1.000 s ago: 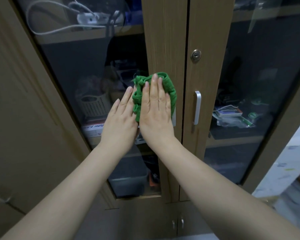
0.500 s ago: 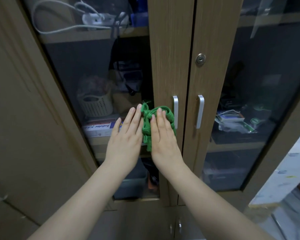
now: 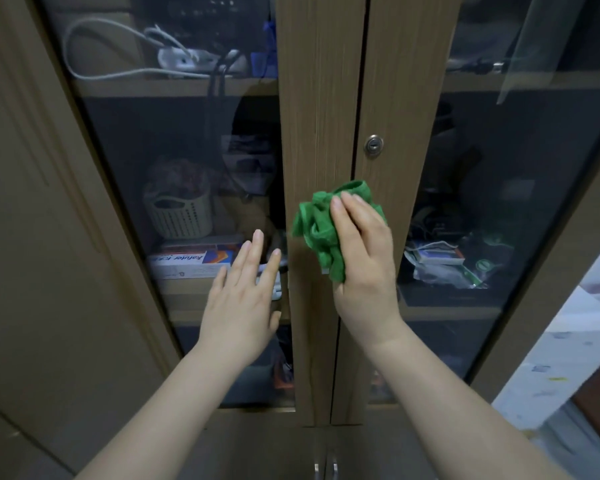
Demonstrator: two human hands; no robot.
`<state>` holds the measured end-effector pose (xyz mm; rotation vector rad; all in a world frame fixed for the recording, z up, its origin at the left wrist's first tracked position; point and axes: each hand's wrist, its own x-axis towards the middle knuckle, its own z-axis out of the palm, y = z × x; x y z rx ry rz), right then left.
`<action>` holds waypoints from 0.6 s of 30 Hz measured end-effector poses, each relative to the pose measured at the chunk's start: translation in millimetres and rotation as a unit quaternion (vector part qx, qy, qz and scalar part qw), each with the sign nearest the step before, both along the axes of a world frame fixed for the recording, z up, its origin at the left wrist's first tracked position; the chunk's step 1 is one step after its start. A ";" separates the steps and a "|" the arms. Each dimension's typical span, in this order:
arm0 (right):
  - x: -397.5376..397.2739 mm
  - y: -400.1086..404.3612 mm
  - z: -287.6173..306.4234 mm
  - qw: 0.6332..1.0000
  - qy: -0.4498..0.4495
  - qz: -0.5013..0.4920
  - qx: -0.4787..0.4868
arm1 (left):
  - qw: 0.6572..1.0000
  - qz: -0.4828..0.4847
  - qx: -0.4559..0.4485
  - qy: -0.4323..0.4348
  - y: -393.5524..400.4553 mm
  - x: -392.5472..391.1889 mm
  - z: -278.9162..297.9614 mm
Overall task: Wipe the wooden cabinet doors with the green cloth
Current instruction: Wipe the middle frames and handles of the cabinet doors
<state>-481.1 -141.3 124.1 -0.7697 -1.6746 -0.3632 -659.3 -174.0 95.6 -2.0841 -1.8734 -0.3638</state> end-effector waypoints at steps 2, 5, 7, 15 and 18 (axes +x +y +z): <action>-1.8 4.4 1.2 0.998 -0.026 -0.039 -0.043 | 1.000 -0.005 0.003 -0.003 -0.8 -0.6 -0.7; -15.3 0.1 -5.6 0.987 -0.046 -0.066 -0.137 | 1.000 -0.010 0.005 -0.006 -0.3 -1.1 -2.6; -28.1 -1.4 -8.9 0.980 -0.017 -0.062 -0.190 | 1.000 -0.012 0.005 -0.010 1.1 -1.0 -3.4; -52.4 -1.5 -11.3 0.956 0.098 -0.072 -0.267 | 0.999 -0.032 0.007 0.012 4.4 -13.6 -7.2; -53.4 -3.3 -15.3 0.949 0.133 -0.089 -0.270 | 0.999 -0.038 0.006 0.016 4.5 -16.7 -8.2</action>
